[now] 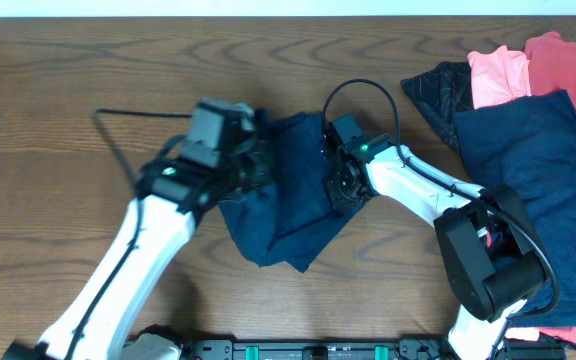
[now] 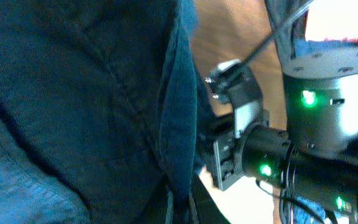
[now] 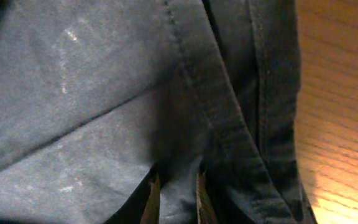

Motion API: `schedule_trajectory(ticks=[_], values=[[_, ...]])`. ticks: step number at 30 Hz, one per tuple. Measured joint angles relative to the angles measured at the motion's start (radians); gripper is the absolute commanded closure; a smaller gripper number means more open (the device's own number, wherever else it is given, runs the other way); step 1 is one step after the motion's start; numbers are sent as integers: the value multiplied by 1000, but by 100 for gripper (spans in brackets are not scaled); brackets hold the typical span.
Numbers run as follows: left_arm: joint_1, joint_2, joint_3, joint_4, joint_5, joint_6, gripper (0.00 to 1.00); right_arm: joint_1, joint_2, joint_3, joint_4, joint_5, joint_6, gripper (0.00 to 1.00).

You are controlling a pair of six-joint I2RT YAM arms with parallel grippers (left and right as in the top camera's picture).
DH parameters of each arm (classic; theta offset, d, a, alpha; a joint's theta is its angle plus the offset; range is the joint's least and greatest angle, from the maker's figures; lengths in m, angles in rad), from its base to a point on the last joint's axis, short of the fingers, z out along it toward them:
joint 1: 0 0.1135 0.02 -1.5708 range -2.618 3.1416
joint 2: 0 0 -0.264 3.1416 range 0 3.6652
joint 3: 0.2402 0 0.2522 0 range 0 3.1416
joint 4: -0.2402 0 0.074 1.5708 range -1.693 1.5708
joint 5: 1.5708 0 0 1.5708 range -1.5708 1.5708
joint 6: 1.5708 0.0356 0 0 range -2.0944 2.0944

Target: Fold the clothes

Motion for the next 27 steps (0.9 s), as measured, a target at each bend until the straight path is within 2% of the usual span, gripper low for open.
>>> schedule_trajectory(ticks=[3, 5, 6, 8, 9, 15, 19, 24, 27], values=[[-44, 63, 0, 74, 5, -15, 94, 0, 0, 0, -4, -5, 11, 76], [-70, 103, 0, 129, 6, -21, 83, 0, 0, 1, -14, -5, 20, 73], [-79, 119, 0, 154, 8, -21, 71, 0, -1, 2, -25, -6, 27, 71], [-86, 138, 0, 193, 12, -28, 58, -3, -1, 7, -63, -4, 41, 68], [-85, 142, 0, 206, 12, -30, 56, -8, -1, 10, -90, -1, 44, 68], [3, 142, 0, 234, 9, -42, 52, -132, -12, 47, -260, 73, 56, 66], [87, 142, 0, 234, -31, -41, 46, -224, -102, 113, -288, 92, 59, 67], [159, 150, 0, 241, -127, -39, 43, -239, -282, 167, -248, -46, -21, 69], [172, 187, 0, 280, -156, -27, 42, -216, -328, 177, -239, -159, -76, 70]])
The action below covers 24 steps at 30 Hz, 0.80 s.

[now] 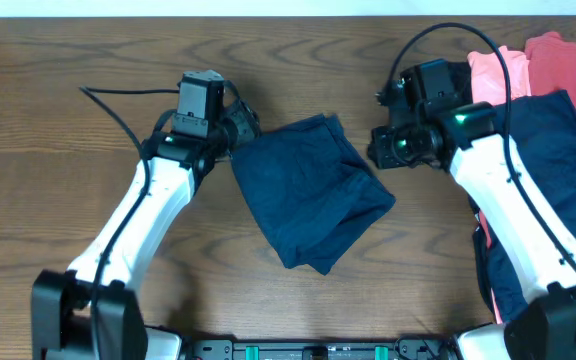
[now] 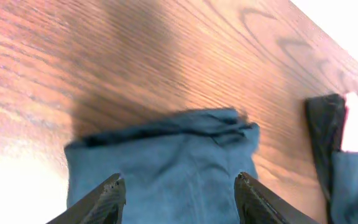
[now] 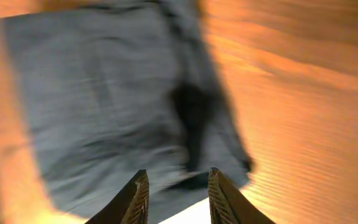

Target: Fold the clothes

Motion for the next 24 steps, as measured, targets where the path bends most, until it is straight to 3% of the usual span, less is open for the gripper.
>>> schedule_trajectory(ticks=[6, 12, 18, 24], values=[[0, 154, 0, 92, -21, 17, 42, 92, 46, -16, 37, -104, -46, 70], [0, 271, 0, 70, -24, 25, 42, 156, 195, -25, 22, -133, -57, 75], [0, 296, 2, -113, -21, 32, 42, 171, 362, -34, -118, -48, -18, 77], [2, 296, 3, -342, 69, 48, 43, 171, 398, -34, -90, 70, 22, 72]])
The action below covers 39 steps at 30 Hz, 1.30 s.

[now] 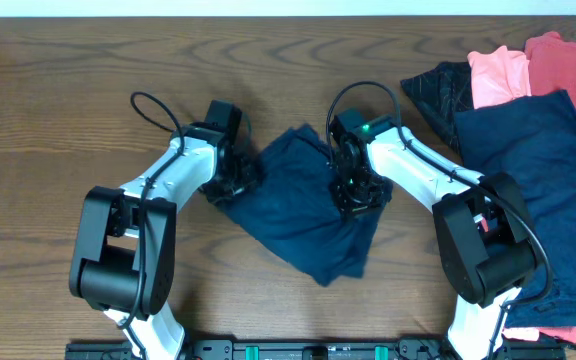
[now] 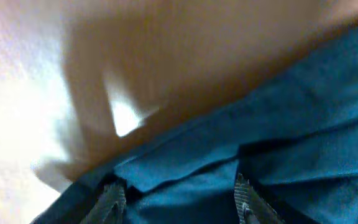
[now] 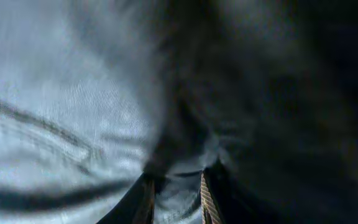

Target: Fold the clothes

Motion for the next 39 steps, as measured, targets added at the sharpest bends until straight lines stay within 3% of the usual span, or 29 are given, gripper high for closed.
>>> schedule_trajectory(ticks=[3, 8, 20, 29, 39], values=[[1, 0, 0, -29, 90, 30, 41, 0, 8, 1, 64, 86, 13, 66], [2, 0, 0, 10, 195, 61, 28, 0, 8, 5, 147, 200, 4, 62], [2, 0, 0, 170, 224, 87, 12, 0, 8, 8, 164, 259, -11, 61], [6, 0, 0, 197, 224, 109, 10, 0, 8, 8, 164, 266, -13, 59], [71, 0, 0, 316, 354, 212, 6, -1, 8, 9, 164, 272, -13, 58]])
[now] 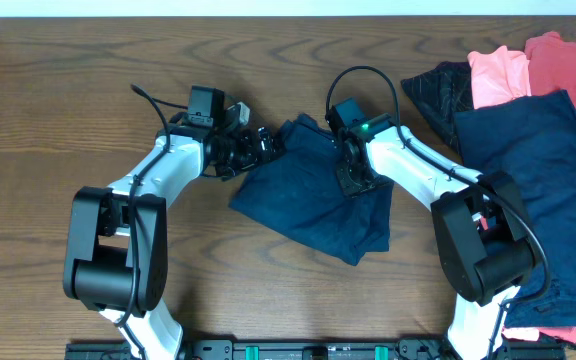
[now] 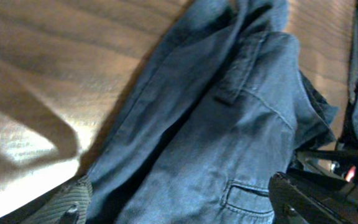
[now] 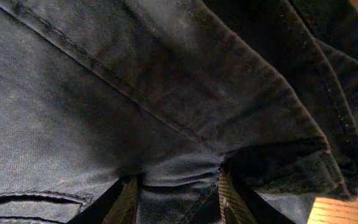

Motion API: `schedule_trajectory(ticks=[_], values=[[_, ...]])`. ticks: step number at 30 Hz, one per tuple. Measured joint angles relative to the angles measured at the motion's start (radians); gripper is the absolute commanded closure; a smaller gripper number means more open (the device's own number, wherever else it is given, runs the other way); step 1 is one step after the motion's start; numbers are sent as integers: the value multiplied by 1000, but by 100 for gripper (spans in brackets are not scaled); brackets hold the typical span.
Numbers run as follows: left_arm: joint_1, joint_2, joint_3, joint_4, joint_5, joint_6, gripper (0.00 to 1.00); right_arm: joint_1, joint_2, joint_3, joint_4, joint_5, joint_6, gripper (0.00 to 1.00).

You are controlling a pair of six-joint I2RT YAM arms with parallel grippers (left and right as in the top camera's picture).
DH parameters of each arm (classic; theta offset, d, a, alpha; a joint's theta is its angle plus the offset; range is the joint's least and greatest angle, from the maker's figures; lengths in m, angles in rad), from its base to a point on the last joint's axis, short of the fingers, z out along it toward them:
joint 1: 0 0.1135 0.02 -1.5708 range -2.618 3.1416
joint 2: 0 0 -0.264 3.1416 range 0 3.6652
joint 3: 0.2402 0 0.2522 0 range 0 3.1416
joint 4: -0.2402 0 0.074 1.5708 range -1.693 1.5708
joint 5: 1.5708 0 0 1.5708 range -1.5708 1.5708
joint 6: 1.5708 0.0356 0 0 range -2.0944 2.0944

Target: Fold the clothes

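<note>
A dark blue denim garment point(image 1: 303, 205) lies rumpled in the middle of the wooden table point(image 1: 68, 80). My left gripper point(image 1: 260, 143) is at its upper left corner. In the left wrist view that gripper point(image 2: 182, 208) stands wide open, with denim point(image 2: 229, 124) and a back pocket between its fingers. My right gripper point(image 1: 353, 183) rests on the garment's right part. The right wrist view shows this gripper point(image 3: 179, 199) open, its fingers pressed into the cloth point(image 3: 135, 81) with a bulge of fabric between them beside a thick hem.
A pile of clothes fills the right end of the table: a large navy piece point(image 1: 528, 150), pink point(image 1: 498, 75) and red point(image 1: 568, 60) ones, and a black one point(image 1: 438, 90) nearest the garment. Both arms' cables loop above the work spot.
My left gripper has moved from the garment's left edge up to its upper left corner and stands wider open. The right jaws are wider apart. The garment lies spread further to the right.
First both grippers were shut on the bunched garment, close together. Then both were open and off it, and it lay as a compact folded shape. Both then returned to its left and right sides. Now they are open on a looser, wider garment.
</note>
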Motion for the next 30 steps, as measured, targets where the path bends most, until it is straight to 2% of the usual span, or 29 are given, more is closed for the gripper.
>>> schedule_trajectory(ticks=[4, 14, 15, 16, 18, 20, 23, 30], values=[[-3, 0, 0, 5, -5, 34, 0, 0, 0, 0, 0, -2, 0, 58], [-59, 33, -6, 11, -92, 72, 1, -3, 0, 1, -2, -8, 1, 58], [-64, 34, -5, 15, -94, 74, 3, -3, 1, 2, -3, -8, 1, 58], [-68, 35, -3, 15, -94, 75, 8, -3, 1, 2, -3, -8, 1, 58], [-79, 42, -2, 15, -96, 79, 27, -3, 1, 2, -4, -8, 1, 58], [-94, 55, 0, 15, -94, 86, 51, -3, 1, 2, -5, -8, 1, 58], [-112, 72, -1, 14, -97, 86, 94, -3, 2, 4, -8, -8, 2, 58], [-86, 81, -2, 10, -71, 90, 94, -16, 7, 48, -103, -14, 9, 59]])
